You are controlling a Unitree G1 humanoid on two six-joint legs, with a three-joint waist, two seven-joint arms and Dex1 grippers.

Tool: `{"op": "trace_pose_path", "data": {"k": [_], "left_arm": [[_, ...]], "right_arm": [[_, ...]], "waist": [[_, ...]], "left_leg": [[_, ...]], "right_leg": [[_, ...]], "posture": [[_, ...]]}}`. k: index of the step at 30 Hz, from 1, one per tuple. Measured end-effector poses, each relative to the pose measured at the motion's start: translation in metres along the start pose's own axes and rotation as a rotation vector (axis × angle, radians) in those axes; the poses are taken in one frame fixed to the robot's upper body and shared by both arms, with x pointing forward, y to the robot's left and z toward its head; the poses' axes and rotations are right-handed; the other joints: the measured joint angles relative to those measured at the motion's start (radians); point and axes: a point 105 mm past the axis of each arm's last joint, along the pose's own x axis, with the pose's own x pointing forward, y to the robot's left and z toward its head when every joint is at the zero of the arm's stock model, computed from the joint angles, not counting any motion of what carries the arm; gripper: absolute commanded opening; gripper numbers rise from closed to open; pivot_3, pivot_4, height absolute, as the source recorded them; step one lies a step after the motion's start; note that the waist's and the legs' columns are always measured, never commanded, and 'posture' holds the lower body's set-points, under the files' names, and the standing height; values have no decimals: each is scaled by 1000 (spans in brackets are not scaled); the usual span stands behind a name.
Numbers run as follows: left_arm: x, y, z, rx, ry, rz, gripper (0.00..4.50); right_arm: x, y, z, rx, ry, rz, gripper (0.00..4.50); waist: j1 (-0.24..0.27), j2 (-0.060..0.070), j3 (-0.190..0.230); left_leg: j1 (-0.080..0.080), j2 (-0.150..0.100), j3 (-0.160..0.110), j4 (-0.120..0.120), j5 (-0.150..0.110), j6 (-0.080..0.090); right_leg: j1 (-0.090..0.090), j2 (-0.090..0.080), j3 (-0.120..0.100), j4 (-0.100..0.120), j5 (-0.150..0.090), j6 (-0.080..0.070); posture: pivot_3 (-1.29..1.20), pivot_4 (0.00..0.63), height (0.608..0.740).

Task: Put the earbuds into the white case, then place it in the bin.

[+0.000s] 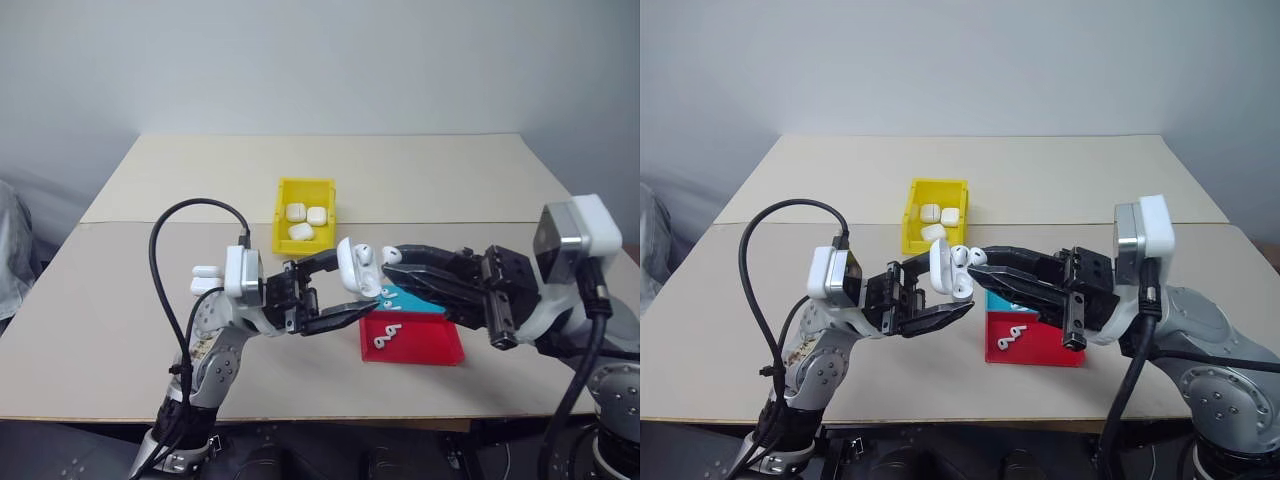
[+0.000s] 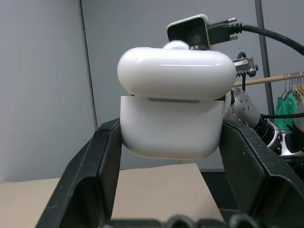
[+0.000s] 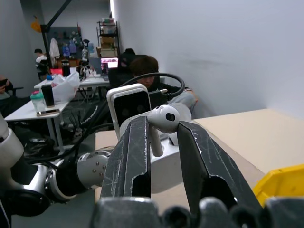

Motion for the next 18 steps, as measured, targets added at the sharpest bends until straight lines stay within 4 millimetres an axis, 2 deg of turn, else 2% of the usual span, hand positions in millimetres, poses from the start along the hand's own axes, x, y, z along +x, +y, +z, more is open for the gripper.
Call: {"op": "trace_pose_path", "data": {"k": [18], "left_arm": [[0, 1, -3, 2, 9, 23, 2993]], "right_arm": [[7, 4, -9, -15, 23, 38, 877]], "waist": [[0, 0, 0]], "left_leg": [[0, 0, 0, 0, 0, 0]], "right_leg": [[0, 0, 0, 0, 0, 0]], "posture": [[0, 150, 740]]}}
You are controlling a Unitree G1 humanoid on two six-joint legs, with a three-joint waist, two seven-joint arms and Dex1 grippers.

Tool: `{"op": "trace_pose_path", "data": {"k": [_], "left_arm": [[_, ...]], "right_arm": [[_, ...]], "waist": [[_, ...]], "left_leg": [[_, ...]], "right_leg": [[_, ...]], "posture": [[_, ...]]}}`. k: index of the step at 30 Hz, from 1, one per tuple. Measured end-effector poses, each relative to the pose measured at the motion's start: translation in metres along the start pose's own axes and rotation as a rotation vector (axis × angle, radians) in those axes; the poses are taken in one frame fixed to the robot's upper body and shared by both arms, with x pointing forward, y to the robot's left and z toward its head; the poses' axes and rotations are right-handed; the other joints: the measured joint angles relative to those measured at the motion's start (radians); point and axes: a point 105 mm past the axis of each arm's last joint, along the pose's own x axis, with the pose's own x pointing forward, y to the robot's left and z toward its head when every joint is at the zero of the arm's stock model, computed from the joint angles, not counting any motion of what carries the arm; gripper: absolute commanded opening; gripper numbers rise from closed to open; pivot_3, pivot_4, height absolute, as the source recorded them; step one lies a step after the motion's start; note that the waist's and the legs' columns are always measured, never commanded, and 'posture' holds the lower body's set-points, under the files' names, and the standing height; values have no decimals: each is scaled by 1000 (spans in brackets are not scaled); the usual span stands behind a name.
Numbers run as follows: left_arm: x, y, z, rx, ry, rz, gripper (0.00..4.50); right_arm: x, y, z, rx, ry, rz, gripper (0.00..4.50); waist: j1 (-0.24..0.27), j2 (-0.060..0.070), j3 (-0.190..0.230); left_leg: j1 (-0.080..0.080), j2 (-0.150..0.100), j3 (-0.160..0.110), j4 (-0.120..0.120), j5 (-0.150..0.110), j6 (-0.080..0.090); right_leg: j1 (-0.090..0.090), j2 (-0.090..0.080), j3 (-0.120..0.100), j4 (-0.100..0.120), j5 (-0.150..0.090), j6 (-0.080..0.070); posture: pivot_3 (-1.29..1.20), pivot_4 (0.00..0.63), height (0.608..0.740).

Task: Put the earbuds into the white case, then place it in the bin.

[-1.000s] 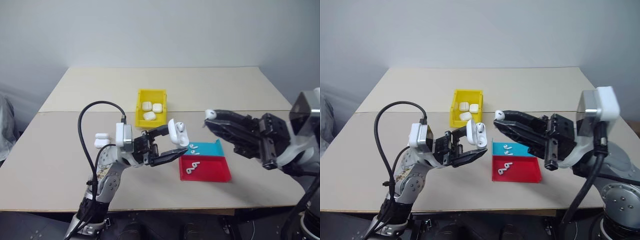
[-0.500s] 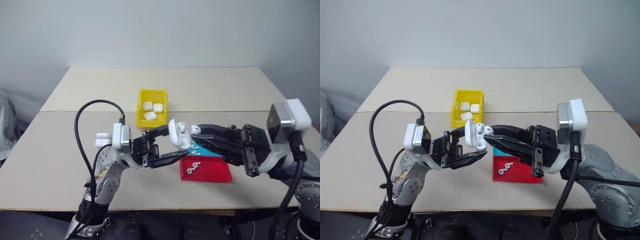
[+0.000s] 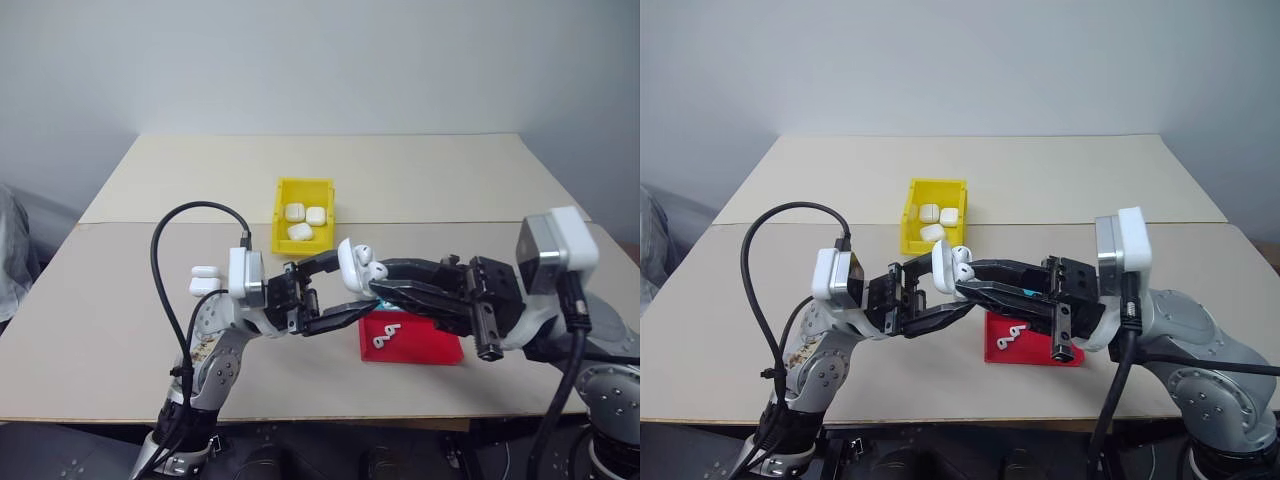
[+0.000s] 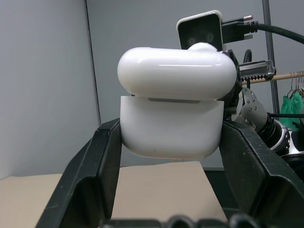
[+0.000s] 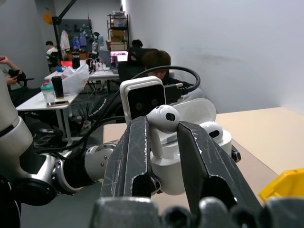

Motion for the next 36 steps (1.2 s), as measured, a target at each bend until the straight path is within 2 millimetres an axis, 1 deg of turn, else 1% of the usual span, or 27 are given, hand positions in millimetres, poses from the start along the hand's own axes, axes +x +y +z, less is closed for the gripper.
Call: {"op": "trace_pose_path", "data": {"k": [10, 13, 16, 21, 23, 25, 28, 30, 32, 34, 36], "left_arm": [[-1, 0, -1, -3, -2, 11, 2993], [-1, 0, -1, -4, -2, 11, 2993], [-2, 0, -1, -3, -2, 14, 2993], [-2, 1, -1, -2, -2, 16, 2993], [-1, 2, -1, -2, 1, 16, 2993], [-3, 3, -2, 3, 11, 21, 2993], [-7, 8, -8, 0, 53, 37, 2993], [-10, 12, -17, -1, 101, 39, 2993], [-13, 14, -28, 12, 180, 29, 2993], [-16, 16, -38, 16, 233, 20, 2993], [-18, 17, -45, 23, 261, 23, 2993]], "right_arm": [[2, -3, -5, -35, 12, -23, 877], [1, -1, -6, -46, 11, -6, 1664], [0, 2, -7, -70, 14, -1, 2641], [-2, 1, -8, -85, 27, -1, 2641], [-7, -2, -7, -89, 44, -4, 2641], [-16, -8, -3, -109, 61, -22, 2641], [-25, -16, 10, -144, 51, -28, 2641], [-26, -23, 23, -185, 62, -11, 2264], [-21, -30, 33, -222, 97, 11, 1752], [-14, -32, 37, -241, 125, 51, 988], [-7, -31, 33, -231, 148, 93, 232]], "waist": [[0, 0, 0], [0, 0, 0], [0, 0, 0], [0, 0, 0], [0, 0, 0], [2, 0, 0], [1, 0, 0], [-3, 0, 0], [-4, 0, 0], [-4, 0, 0], [-2, 0, 0]], "left_leg": [[0, 0, 0, 0, 0, 0], [0, 0, 0, 0, 0, 0], [0, 0, 0, 0, 0, 0], [0, 0, 0, 0, 0, 0], [0, 0, 0, 0, 0, 0], [0, 0, 0, 0, 0, 0], [0, 0, 0, 0, 0, 0], [1, 0, 0, 0, 0, 0], [2, 0, 0, -1, 0, 0], [2, 0, 0, -2, 0, 0], [-1, 0, 1, -1, 0, 0]], "right_leg": [[0, 0, 0, 0, 0, 0], [0, 0, 0, 0, 0, 0], [0, 0, 0, 0, 0, 0], [0, 0, 0, 0, 0, 0], [0, 0, 0, 0, 0, 0], [0, 0, 0, -1, 0, 0], [1, 0, 0, -1, 0, 0], [1, 0, 0, 0, 0, 0], [1, 0, 0, 0, 0, 0], [0, 1, 0, -1, 0, -1], [-1, 1, 0, -1, 0, -1]], "posture": [[0, 150, 740], [0, 150, 740], [0, 150, 740], [0, 150, 740], [0, 150, 740], [0, 150, 740], [0, 150, 740], [0, 150, 740], [0, 150, 740], [0, 150, 740], [0, 150, 740]]}}
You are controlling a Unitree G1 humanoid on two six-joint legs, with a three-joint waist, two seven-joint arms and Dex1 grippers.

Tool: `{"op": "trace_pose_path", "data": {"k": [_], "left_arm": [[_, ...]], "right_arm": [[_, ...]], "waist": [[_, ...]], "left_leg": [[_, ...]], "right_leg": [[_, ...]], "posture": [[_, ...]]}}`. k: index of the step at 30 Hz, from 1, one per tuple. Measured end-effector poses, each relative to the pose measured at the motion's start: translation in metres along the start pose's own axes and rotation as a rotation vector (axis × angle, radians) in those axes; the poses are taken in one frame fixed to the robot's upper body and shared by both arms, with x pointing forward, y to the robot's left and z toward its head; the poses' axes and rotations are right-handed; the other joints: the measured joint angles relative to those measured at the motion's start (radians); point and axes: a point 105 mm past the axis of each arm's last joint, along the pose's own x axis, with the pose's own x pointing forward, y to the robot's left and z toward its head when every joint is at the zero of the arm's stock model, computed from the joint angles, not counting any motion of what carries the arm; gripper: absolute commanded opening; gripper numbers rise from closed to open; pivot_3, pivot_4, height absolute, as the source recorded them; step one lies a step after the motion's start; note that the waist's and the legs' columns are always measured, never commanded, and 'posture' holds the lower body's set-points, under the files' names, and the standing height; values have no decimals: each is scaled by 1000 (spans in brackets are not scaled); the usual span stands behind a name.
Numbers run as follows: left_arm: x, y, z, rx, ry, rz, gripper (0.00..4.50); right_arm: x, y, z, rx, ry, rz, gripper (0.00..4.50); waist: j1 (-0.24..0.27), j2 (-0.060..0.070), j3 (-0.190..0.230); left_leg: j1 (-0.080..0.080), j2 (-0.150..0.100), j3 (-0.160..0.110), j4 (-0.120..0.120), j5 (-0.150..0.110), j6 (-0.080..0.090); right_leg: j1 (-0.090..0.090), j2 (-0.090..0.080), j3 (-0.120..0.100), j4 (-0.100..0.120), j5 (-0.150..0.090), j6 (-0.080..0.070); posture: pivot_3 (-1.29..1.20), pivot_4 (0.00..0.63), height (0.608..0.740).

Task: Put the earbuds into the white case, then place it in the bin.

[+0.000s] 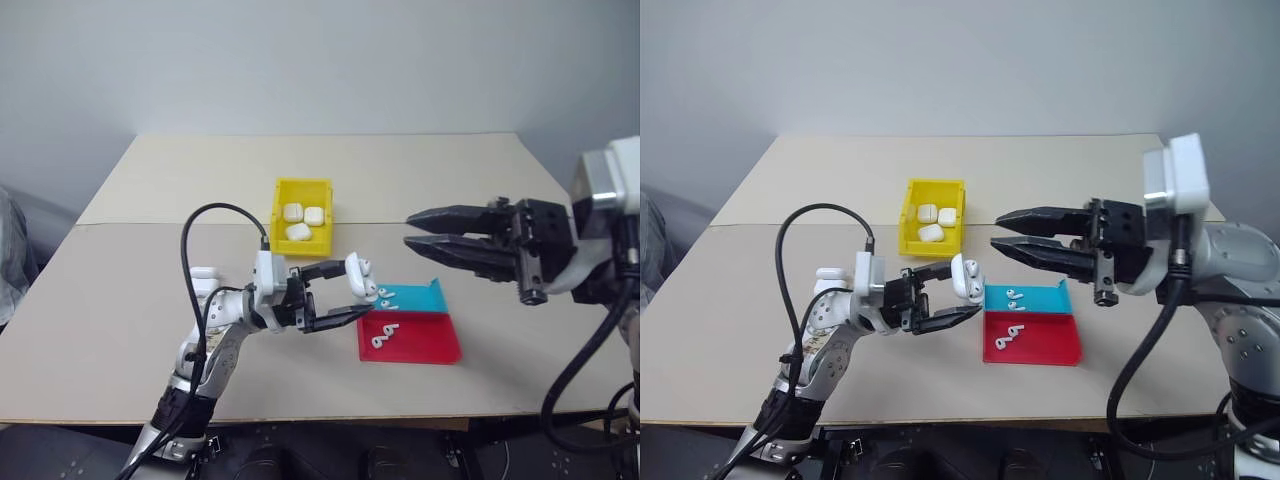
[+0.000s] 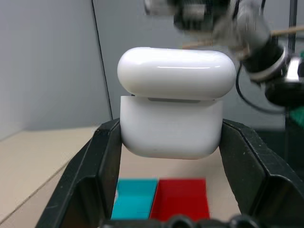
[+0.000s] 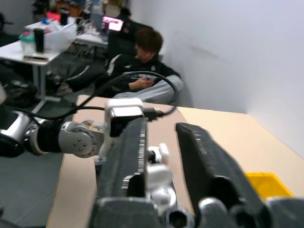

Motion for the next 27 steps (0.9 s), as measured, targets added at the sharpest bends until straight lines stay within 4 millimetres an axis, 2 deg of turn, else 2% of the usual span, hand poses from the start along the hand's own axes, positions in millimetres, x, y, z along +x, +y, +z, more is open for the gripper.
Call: {"op": "trace_pose_path", "data": {"k": [1, 13, 18, 27], "left_arm": [[0, 1, -3, 0, 9, 5, 2993], [12, 4, -10, 83, 45, 34, 2993], [16, 5, -4, 96, 20, 47, 2993], [5, 4, 0, 67, -20, 80, 2993]], "right_arm": [[5, 0, -2, 6, 12, 23, 46], [39, 1, -25, 11, 152, 66, 46], [40, 2, -40, 21, 222, 50, 46], [36, -1, -46, 8, 264, 35, 46]], "waist": [[0, 0, 0], [2, 0, 0], [2, 0, 0], [1, 0, 0]], "left_leg": [[-2, 0, 0, 1, 0, 0], [-3, 0, 1, 2, 0, 0], [-7, 0, 1, 2, 0, 0], [-8, 0, 1, 3, 0, 0]], "right_leg": [[-2, -1, 1, 1, 0, 0], [-5, -1, 1, 2, 1, 1], [-8, -1, 1, 2, 1, 1], [-10, -1, 1, 3, 1, 1]], "posture": [[0, 150, 740], [0, 150, 740], [0, 150, 740], [0, 150, 740]]}}
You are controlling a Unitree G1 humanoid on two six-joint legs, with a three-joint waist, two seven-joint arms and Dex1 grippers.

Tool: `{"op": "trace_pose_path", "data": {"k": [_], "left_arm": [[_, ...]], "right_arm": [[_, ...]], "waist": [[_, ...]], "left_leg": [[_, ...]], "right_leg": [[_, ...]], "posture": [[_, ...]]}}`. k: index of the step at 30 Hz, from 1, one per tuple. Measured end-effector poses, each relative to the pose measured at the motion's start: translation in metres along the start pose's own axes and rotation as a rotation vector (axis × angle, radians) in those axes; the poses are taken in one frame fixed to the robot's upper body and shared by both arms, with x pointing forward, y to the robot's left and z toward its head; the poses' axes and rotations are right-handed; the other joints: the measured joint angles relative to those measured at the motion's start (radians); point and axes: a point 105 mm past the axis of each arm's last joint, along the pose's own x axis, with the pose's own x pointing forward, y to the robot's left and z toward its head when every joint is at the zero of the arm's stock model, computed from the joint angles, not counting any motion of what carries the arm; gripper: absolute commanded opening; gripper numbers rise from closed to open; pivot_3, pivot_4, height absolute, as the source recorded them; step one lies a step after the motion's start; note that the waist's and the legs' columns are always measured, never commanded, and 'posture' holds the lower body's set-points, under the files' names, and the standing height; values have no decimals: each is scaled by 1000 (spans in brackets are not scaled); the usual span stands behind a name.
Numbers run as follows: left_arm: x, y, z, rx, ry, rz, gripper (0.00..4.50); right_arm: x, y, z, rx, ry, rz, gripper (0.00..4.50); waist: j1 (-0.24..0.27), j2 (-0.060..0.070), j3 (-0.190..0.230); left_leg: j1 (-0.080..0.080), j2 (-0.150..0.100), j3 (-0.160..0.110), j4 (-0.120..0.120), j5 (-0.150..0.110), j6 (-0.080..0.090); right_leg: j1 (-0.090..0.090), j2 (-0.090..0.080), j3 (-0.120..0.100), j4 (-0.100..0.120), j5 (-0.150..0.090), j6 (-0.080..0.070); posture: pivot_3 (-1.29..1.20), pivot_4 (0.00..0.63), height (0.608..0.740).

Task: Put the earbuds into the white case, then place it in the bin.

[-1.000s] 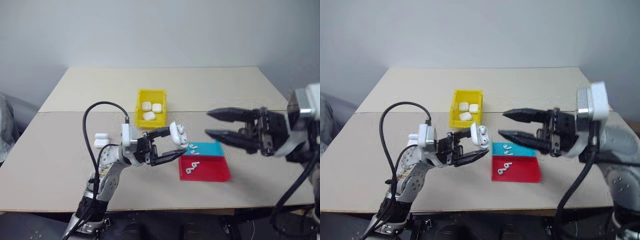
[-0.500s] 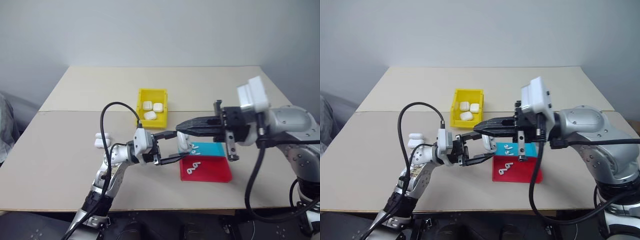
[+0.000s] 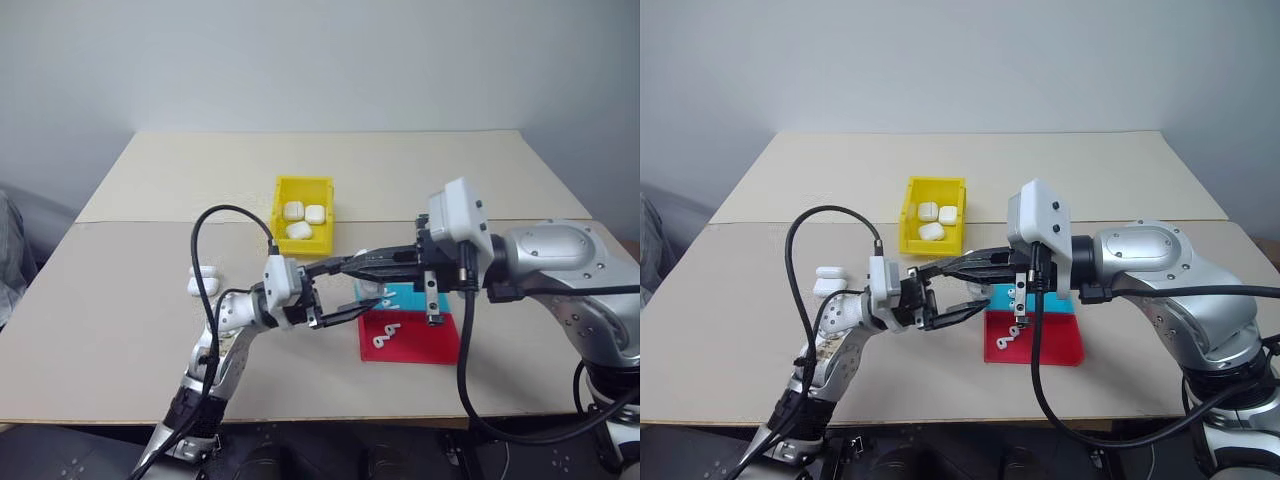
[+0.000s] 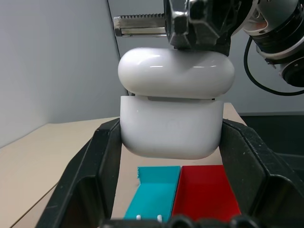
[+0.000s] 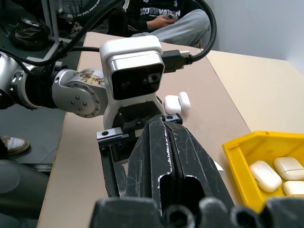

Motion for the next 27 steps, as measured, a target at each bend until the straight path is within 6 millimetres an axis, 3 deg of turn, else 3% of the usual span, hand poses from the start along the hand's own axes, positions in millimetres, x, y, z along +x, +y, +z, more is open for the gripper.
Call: {"op": "trace_pose_path", "data": {"k": [12, 18, 20, 22, 27], "left_arm": [[-8, 9, 6, 12, -22, 54, 2993], [-13, 20, 6, 67, 21, 126, 2993], [-13, 36, -3, 132, 110, 238, 2993], [-8, 65, -11, 203, 206, 412, 2993], [4, 125, 1, 383, 277, 735, 2993]], "right_arm": [[-8, -6, -8, 11, 31, -27, 46], [-22, -17, 9, -4, -58, -104, 46], [-31, -24, 14, -2, -88, -161, 46], [-38, -30, 13, 7, -105, -221, 46], [-45, -30, -9, 94, -83, -303, 46]], "waist": [[0, 0, 0], [1, 0, 0], [4, 0, 0], [14, 0, 0], [19, 0, 0]], "left_leg": [[0, 0, 0, 0, 0, 0], [0, 0, 0, 0, 0, 0], [0, 0, 0, 1, 0, 0], [0, -1, -1, 1, 0, 0], [-2, -1, 0, 1, 0, 0]], "right_leg": [[0, 0, 0, 0, 0, 0], [0, 0, 0, 0, 0, 0], [1, 0, -1, -1, 1, 1], [2, 0, -2, -1, 1, 1], [0, 0, -1, -2, 2, 1]], "posture": [[0, 150, 740], [0, 150, 740], [0, 150, 740], [0, 150, 740], [0, 150, 740]]}}
